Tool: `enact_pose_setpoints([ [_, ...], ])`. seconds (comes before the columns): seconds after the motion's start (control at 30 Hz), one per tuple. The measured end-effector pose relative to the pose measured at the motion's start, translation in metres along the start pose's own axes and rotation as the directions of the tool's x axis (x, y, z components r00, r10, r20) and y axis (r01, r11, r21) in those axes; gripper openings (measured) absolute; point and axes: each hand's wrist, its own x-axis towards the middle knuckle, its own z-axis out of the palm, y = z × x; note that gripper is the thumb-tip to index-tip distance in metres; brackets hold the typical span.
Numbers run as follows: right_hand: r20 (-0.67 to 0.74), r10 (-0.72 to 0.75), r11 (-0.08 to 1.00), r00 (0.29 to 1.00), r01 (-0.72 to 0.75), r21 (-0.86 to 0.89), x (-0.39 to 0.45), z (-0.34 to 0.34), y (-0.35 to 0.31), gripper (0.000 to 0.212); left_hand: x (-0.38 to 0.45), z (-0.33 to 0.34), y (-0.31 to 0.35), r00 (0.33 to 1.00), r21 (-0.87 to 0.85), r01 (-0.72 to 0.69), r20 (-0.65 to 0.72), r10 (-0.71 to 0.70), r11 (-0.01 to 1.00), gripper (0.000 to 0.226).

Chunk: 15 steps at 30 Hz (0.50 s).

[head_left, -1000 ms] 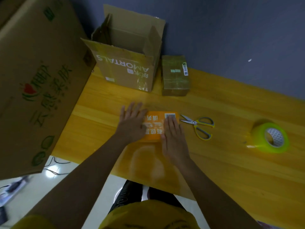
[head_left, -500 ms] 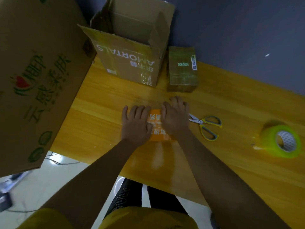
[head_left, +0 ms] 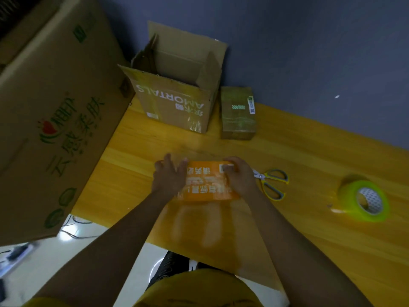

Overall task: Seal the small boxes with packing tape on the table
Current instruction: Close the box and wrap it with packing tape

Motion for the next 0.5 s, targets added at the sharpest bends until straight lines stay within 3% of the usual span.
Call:
enact_pose_setpoints([
  [0.1, -0.216, -0.382, 0.924, 0.899, 0.371, -0.091, -0.02, -0.006, 0.004, 0.017, -0.005, -0.016, -0.01, 0.957, -0.094, -0.289, -0.058, 0.284, 0.953, 0.047],
  [0.17, -0.221, -0.501, 0.865, 0.836, 0.486, -0.123, -0.035, -0.004, 0.021, 0.013, -0.01, -0.023, -0.015, 0.94, -0.078, -0.338, -0.072, 0.333, 0.938, 0.046],
  [0.23, -0.156, -0.482, 0.87, 0.862, 0.451, -0.2, -0.047, 0.004, 0.045, 0.016, -0.011, -0.017, -0.015, 0.958, 0.23, -0.284, 0.018, 0.288, 0.931, 0.055],
  [0.3, -0.09, -0.389, 0.885, 0.917, 0.344, -0.315, -0.053, 0.007, 0.059, 0.023, -0.01, -0.008, -0.005, 0.952, 0.548, -0.242, -0.027, 0.305, 0.801, 0.058],
  [0.4, -0.103, -0.401, 0.81, 0.91, 0.3, -0.504, -0.051, 0.0, 0.043, 0.021, -0.002, 0.005, 0.011, 0.855, 0.595, -0.422, 0.01, 0.518, 0.684, 0.058],
  [0.5, -0.099, -0.495, 0.72, 0.863, 0.344, -0.602, -0.041, 0.005, 0.031, 0.031, 0.012, 0.017, 0.011, 0.814, 0.571, -0.534, 0.148, 0.561, 0.624, 0.059],
])
